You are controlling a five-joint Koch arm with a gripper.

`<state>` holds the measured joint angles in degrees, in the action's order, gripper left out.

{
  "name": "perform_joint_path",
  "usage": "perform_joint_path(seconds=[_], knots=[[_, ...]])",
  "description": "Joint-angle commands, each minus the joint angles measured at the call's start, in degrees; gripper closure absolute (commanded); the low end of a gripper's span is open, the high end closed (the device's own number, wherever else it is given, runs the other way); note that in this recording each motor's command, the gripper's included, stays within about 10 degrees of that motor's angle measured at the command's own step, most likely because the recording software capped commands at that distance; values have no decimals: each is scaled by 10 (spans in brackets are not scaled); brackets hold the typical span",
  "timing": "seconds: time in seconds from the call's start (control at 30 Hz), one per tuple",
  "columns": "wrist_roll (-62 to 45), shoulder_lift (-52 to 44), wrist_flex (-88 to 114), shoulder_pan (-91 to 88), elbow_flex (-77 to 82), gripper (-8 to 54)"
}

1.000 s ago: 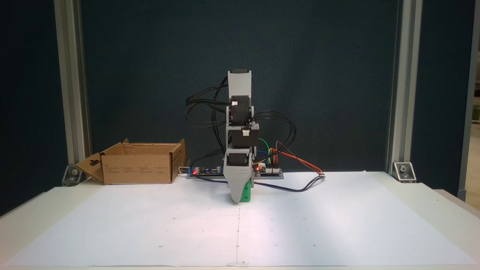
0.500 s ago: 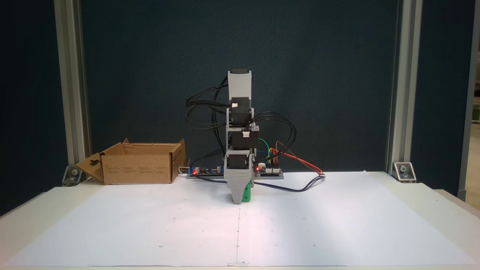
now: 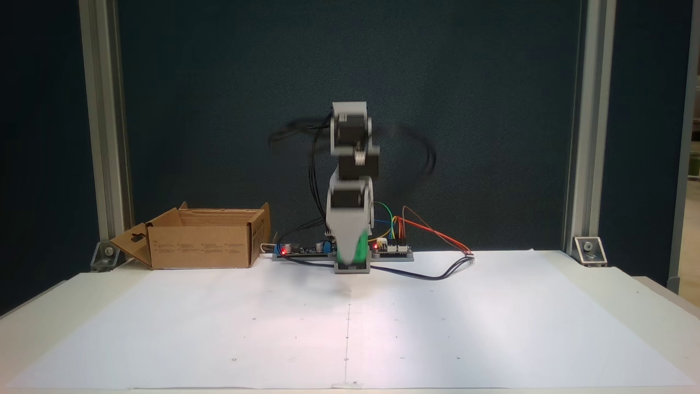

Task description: Grasp a green dice and put it in the bin.

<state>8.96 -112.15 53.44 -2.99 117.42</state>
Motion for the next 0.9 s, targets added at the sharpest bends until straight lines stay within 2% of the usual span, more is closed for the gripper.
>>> perform_joint_path(seconds=[0.0,0.23,0.3,0.87], knots=[[40,-12,93,-14,-89,339],[39,-12,290,4,-349,339],[31,-11,288,42,-349,339],[-330,22,-58,588,-354,339]])
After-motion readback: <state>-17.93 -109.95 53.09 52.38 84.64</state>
